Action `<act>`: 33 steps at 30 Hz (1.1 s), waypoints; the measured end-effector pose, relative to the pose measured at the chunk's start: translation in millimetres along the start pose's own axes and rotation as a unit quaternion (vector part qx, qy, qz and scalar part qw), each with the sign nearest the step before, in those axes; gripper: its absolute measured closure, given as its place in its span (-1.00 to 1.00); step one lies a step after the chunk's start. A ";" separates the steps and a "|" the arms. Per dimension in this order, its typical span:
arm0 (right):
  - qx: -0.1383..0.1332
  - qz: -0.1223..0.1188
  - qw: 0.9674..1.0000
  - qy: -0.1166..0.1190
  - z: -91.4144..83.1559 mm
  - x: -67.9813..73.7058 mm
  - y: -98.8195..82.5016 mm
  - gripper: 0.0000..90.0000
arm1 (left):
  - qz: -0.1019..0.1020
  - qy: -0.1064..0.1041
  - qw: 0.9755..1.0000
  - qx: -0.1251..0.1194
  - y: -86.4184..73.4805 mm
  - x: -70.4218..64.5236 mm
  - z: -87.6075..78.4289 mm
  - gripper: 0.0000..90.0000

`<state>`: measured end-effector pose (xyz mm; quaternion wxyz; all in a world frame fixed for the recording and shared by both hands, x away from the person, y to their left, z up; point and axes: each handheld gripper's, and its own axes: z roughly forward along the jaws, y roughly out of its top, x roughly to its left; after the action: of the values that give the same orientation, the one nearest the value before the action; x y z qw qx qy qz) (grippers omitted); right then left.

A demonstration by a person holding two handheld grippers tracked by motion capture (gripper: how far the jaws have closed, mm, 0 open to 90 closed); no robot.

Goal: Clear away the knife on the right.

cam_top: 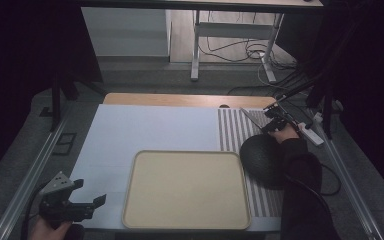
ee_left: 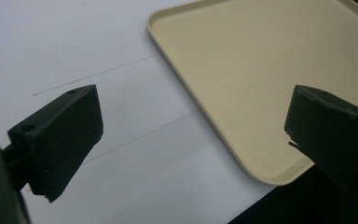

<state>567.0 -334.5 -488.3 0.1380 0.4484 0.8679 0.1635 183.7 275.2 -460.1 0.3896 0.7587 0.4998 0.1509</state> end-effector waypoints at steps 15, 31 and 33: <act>-0.029 0.053 0.998 -0.024 -23.9 -33.9 -23.0 0.79 | 0.000 0.001 1.000 0.000 0.1 -0.2 0.0 -0.91; -0.050 0.061 0.997 0.002 -51.3 -23.0 -25.5 0.79 | 0.004 0.002 1.000 0.001 0.4 -0.9 0.2 -0.91; -0.050 0.055 0.997 0.008 -52.5 -17.4 -25.1 0.79 | 0.003 0.002 1.000 0.000 0.4 -0.8 0.2 -0.91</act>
<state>538.1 -370.9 -449.2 0.1445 0.4867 0.8335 0.2178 183.6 274.3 -459.8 0.3881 0.7600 0.4983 0.1535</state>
